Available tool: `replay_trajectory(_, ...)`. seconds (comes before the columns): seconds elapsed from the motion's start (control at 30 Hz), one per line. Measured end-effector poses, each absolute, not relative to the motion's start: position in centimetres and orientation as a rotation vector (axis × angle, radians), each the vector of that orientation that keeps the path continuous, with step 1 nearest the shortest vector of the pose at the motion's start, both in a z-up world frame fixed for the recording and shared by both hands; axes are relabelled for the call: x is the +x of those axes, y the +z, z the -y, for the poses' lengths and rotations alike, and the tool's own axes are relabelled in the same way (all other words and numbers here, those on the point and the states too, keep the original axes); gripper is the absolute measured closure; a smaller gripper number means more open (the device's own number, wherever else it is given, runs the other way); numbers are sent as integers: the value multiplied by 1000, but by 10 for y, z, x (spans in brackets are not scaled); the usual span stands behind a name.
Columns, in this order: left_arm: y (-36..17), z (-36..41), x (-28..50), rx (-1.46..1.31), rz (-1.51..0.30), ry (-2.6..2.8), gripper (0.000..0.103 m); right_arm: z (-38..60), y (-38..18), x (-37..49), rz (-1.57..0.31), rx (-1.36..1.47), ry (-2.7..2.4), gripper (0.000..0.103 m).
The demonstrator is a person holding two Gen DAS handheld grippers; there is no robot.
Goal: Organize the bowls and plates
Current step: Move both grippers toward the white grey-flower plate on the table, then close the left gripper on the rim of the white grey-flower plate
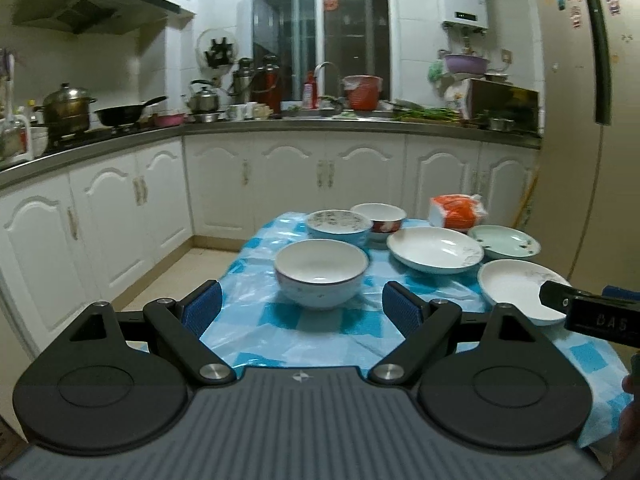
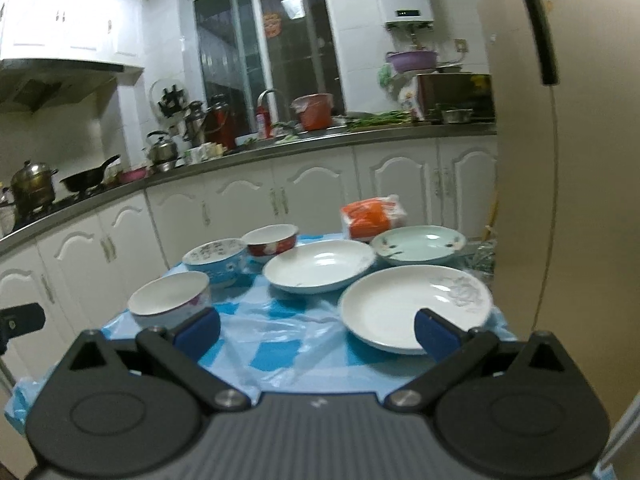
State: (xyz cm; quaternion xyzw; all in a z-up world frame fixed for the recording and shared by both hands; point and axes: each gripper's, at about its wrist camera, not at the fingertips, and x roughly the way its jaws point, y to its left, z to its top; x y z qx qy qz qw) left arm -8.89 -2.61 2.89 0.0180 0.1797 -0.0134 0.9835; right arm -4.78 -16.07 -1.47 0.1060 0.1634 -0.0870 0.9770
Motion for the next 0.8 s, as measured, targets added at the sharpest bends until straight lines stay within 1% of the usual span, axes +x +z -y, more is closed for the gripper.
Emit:
replay_trajectory(0.37, 7, 37, -56, 2, -414, -238, 0, 207, -31, -51, -305, 285, -279, 1)
replay_trajectory(0.8, -12, 75, -17, -62, -491, -474, 0, 275, -50, -36, -364, 379, -355, 1)
